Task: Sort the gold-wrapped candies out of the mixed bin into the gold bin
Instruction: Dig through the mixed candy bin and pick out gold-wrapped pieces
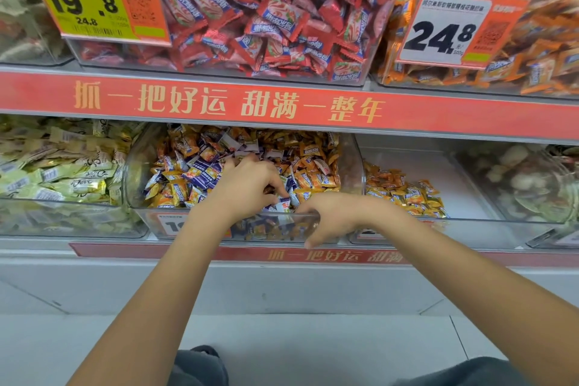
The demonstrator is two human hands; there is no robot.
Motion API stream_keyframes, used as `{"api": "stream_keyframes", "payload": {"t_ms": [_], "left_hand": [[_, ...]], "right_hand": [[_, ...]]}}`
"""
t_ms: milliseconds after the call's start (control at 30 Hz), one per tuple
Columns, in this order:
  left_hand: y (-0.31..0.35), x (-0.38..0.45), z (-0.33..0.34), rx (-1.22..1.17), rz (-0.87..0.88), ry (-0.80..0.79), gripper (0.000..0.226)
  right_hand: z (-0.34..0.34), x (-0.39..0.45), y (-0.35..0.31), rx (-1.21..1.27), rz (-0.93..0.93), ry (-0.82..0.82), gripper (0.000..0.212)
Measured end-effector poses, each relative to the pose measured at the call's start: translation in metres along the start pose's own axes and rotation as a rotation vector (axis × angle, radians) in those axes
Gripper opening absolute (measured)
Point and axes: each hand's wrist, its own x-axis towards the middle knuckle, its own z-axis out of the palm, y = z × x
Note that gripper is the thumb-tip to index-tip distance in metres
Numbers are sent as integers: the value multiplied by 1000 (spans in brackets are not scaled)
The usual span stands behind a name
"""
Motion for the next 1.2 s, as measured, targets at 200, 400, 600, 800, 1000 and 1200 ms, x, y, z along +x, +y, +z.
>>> {"api": "stream_keyframes", "payload": {"t_ms": [200,400,600,800,1000,1200], "left_hand": [[2,0,0,60,10,10,18],[4,2,7,112,69,68,17],[7,10,5,-110,155,86,18],[9,17,13,-75,134,6,25],[-10,11,7,-198,18,-2,19],[-11,5,7,-211,50,20,24]], "right_hand": [[-9,-15,3,212,-37,258,17],[-15,-65,26,424,-5,845,2],[10,-89,68,277,314,1085,23],[-15,-28,4,-125,-20,591,42],[2,43,12,-142,214,412,76],[8,48,23,57,144,493,53]]}}
